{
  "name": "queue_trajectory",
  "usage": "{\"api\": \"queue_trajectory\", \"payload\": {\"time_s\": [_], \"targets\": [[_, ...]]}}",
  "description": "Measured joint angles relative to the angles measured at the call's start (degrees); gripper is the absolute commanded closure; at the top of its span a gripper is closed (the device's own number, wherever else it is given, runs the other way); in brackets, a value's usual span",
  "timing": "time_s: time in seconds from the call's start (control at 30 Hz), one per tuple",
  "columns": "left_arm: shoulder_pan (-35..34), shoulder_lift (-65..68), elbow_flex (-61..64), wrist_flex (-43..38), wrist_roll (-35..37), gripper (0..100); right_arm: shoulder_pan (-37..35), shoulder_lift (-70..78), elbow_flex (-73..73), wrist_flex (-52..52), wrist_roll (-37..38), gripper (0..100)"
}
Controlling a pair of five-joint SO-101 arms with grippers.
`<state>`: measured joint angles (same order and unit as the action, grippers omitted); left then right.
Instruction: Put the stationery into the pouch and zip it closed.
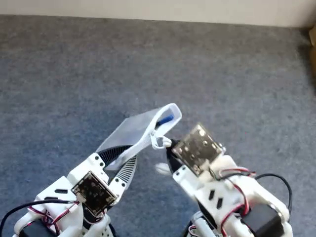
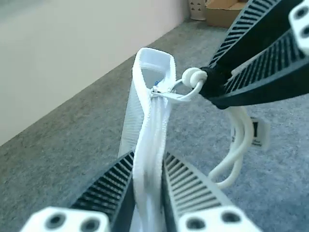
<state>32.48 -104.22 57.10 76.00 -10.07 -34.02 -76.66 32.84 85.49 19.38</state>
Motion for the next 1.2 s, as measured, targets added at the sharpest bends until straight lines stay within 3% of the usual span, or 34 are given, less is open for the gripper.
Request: {"api": "queue_trajectory", "payload": {"time_s": [0.1,0.33,0.67,0.9,1.2], "targets": [[-0.44,0.09,0.00,0.00,-0.26,99,-0.09,-2.20,0.00,4.04,0.00,78.7],[0.00,-0.09,1.32,0.00,-0.26,99,0.00,-5.71,-5.98,11.78,0.00,78.7],[0.00,-0.09,1.32,0.00,-0.62,99,0.00,-5.45,-9.05,6.59,0.00,78.7],[0.00,-0.09,1.32,0.00,-0.62,99,-0.35,9.67,-11.60,4.22,0.00,78.7],[0.00,-0.09,1.32,0.00,-0.62,99,-6.77,19.60,-16.35,4.22,0.00,78.7]]}}
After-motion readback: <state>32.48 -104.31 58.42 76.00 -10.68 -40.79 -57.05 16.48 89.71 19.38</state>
